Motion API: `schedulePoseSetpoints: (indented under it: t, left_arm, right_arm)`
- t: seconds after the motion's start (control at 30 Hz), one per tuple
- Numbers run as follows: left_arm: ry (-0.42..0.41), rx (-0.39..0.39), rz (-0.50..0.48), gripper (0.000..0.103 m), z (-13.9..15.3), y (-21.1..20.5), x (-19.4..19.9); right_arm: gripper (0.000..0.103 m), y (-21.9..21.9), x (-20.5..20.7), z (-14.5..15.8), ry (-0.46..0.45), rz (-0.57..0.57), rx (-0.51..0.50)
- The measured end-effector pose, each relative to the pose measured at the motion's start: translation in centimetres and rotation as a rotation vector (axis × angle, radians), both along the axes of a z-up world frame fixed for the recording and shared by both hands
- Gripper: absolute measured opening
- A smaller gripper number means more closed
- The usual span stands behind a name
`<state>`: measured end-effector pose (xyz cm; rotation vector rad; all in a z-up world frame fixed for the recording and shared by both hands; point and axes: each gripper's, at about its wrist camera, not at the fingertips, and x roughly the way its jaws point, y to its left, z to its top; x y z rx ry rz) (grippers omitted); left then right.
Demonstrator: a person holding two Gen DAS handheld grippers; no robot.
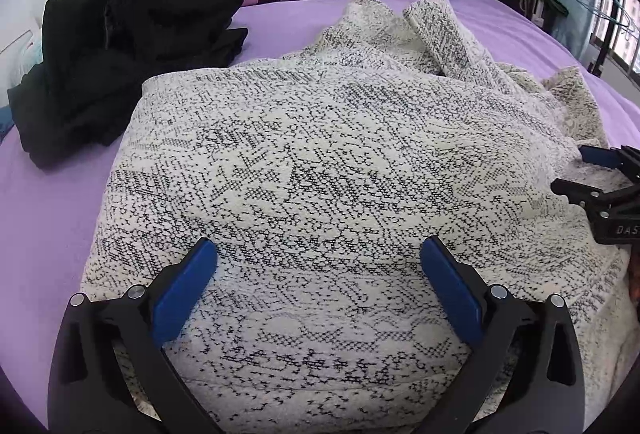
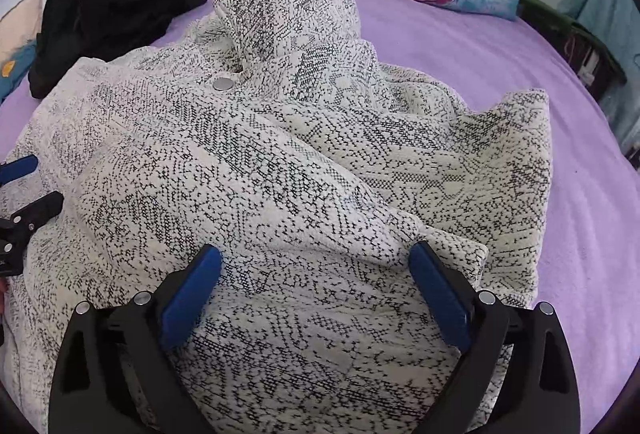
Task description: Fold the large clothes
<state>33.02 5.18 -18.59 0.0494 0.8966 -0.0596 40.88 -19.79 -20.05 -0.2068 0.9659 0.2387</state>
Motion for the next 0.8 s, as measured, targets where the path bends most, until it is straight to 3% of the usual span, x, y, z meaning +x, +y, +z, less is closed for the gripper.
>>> schedulePoseSetpoints:
  t: [0.1,0.17,0.4,0.53,0.8]
  left_arm:
    - [-0.009,-0.040,0.002,0.097,1.9,0.7,-1.4]
    - [-0.052,-0.059,0.010,0.097,3.9,1.7,-3.5]
    - [-0.124,-0.026,0.023,0.097,8.7,5.1,-10.9]
    - [-0.109,-0.081,0.097,0.097,9.6,8.0,-14.6]
    - [-0.103,-0.079,0.176,0.097,10.1,10.3,-20.6]
  right_arm:
    - [0.093,0.6,-0.3,1.8,-0.014,0.030,-0.036]
    - [0.093,-0.5,-1.5,4.3,-0.041,0.005,0.020]
    - [0.094,-4.1,-7.3,9.3,-0.111,-0.053,0.084]
    - [0.094,-5.1,-12.0,10.7,-0.130,-0.049,0.111]
    - [0.095,-7.2,-19.2,12.1,-0.166,-0.090,0.141]
